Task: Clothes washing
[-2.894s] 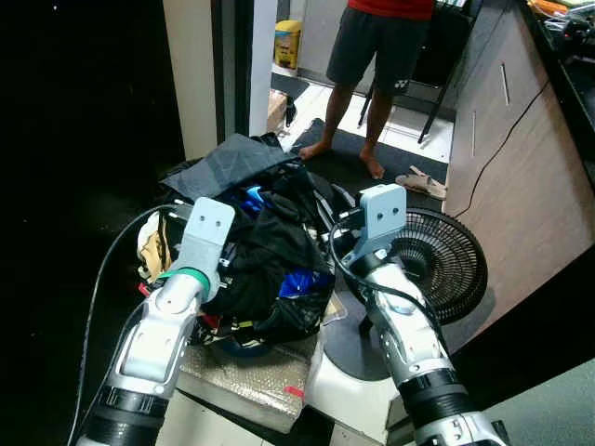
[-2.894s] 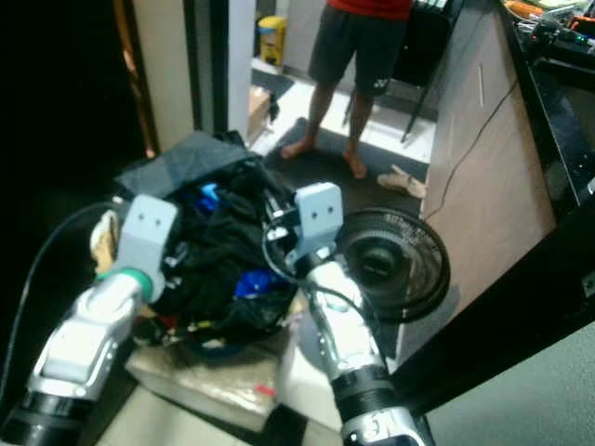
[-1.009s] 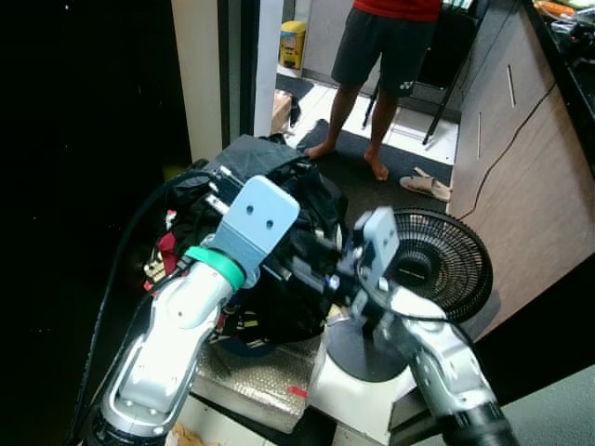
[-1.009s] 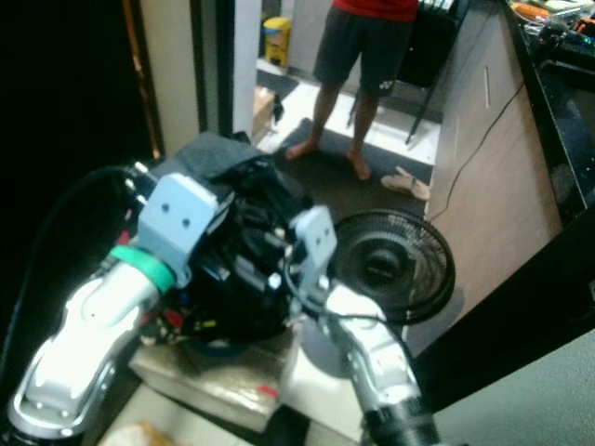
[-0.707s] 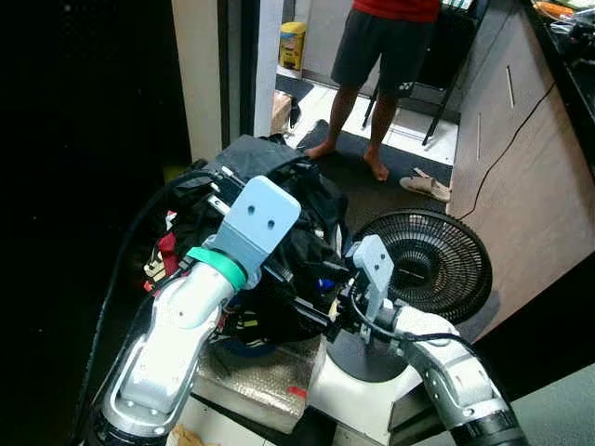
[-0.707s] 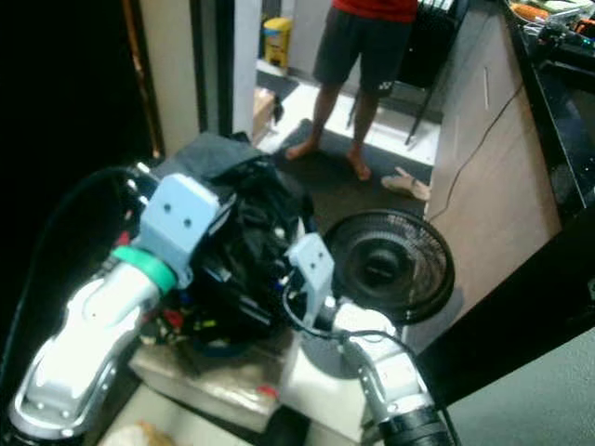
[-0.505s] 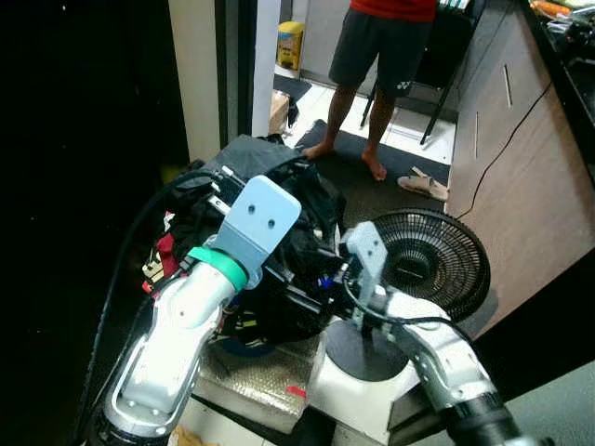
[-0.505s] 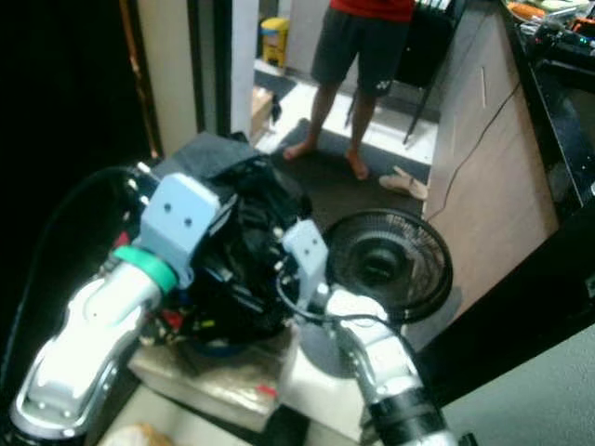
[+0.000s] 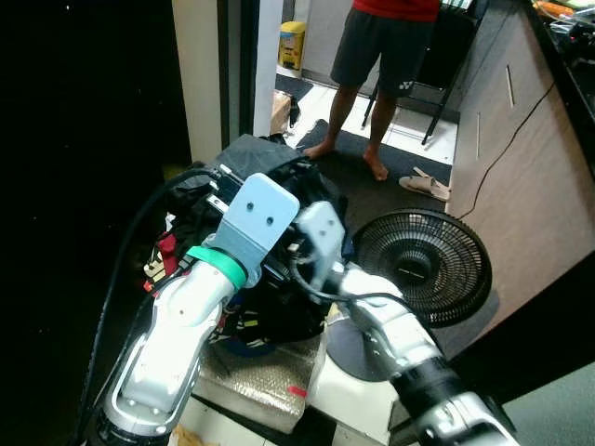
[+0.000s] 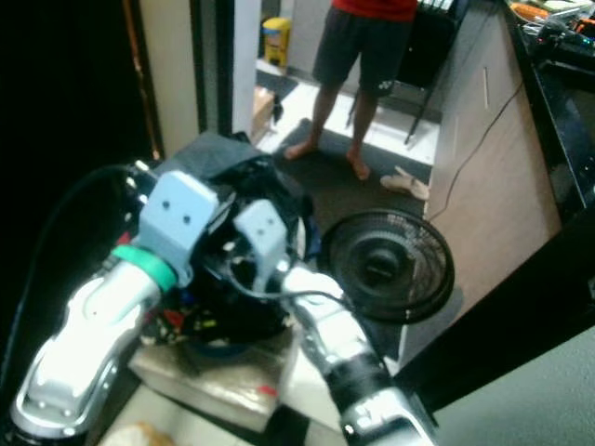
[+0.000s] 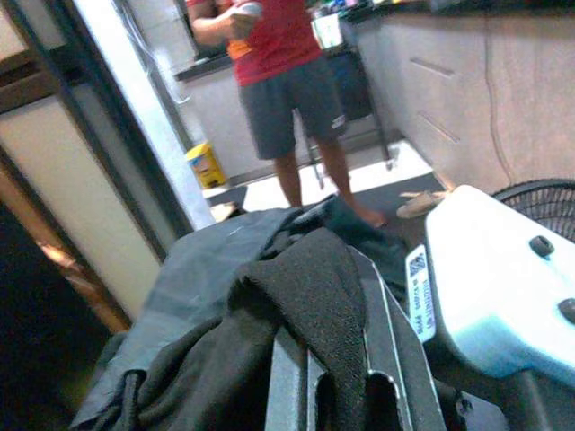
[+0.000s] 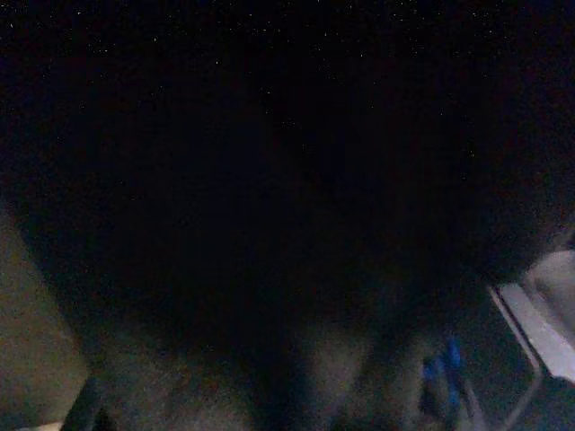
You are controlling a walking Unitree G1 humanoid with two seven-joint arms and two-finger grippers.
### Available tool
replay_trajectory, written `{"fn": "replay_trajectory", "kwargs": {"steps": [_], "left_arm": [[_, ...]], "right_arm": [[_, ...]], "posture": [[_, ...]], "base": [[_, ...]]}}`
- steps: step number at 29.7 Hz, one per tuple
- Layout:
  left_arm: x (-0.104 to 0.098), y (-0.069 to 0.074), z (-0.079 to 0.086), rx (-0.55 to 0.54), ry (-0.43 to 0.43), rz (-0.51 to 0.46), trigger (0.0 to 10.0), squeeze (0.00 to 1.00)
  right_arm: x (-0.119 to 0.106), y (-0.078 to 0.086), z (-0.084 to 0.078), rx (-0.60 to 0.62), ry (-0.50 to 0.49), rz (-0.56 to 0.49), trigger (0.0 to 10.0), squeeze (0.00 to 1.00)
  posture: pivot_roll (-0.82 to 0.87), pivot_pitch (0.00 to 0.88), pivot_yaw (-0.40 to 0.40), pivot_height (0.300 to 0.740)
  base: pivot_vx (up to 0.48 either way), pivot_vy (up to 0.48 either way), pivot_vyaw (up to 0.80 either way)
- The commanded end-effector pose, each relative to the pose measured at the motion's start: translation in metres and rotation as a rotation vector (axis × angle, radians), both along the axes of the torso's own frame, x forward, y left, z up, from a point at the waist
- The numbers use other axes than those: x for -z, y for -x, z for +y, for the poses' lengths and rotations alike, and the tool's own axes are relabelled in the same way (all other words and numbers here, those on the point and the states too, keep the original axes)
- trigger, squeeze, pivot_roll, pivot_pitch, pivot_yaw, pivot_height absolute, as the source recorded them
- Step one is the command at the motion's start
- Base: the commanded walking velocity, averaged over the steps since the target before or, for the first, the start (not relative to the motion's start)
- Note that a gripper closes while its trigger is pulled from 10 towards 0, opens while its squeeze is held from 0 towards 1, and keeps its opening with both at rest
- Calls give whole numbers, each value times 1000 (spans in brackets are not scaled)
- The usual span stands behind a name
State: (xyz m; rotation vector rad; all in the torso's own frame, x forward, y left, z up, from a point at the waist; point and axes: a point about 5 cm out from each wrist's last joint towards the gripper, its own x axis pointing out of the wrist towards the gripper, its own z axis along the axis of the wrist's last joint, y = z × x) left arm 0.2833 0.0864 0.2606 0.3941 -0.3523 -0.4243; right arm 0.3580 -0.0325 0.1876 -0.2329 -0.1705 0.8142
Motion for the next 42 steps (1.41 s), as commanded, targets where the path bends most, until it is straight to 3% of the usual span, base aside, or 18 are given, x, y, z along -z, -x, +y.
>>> {"fn": "replay_trajectory", "kwargs": {"steps": [1, 5, 6, 7, 8, 9, 11, 20, 26, 42], "left_arm": [[1, 2, -5, 20, -9, 1, 10000, 0], [1, 2, -5, 18, -7, 2, 10000, 0], [1, 2, -5, 16, -6, 3, 10000, 0], [1, 2, -5, 15, -5, 3, 10000, 0], [1, 2, -5, 15, -5, 3, 10000, 0], [2, 2, -5, 13, -5, 4, 10000, 0], [2, 1, -5, 9, -4, 5, 10000, 0], [3, 0, -3, -7, -1, 5, 10000, 0], [4, -1, -1, -25, 0, 5, 10000, 0], [3, -2, -1, -21, 2, -1, 10000, 0]], "right_arm": [[8, -3, -3, 55, 38, 0, 10000, 0], [6, -10, -6, 137, 59, -29, 10000, 0], [5, -13, -8, 159, 53, -37, 8863, 0], [3, -14, -9, 165, 43, -45, 7020, 0], [3, -14, -9, 165, 43, -45, 7020, 0], [0, -15, -9, 165, 27, -52, 4980, 0], [-5, -16, -8, 161, -17, -65, 0, 0], [-12, -17, -5, 164, -70, -97, 0, 0], [-23, -15, -6, 133, -226, -108, 0, 0], [-23, -8, -14, 76, -382, -60, 0, 0]], "posture": [[160, 109, -45, 740], [158, 109, -47, 740], [158, 109, -47, 740], [157, 108, -48, 740], [157, 108, -48, 740], [157, 108, -48, 740], [158, 108, -49, 740], [164, 101, -52, 740], [166, 94, -52, 740], [155, 94, -43, 740]], "base": [[0, 0, 0], [0, 0, 0], [0, 0, 0], [0, 0, 0], [0, 0, 0], [0, 0, 0], [0, 0, 0], [0, 0, 0], [0, 0, 0], [0, 0, 0]]}}
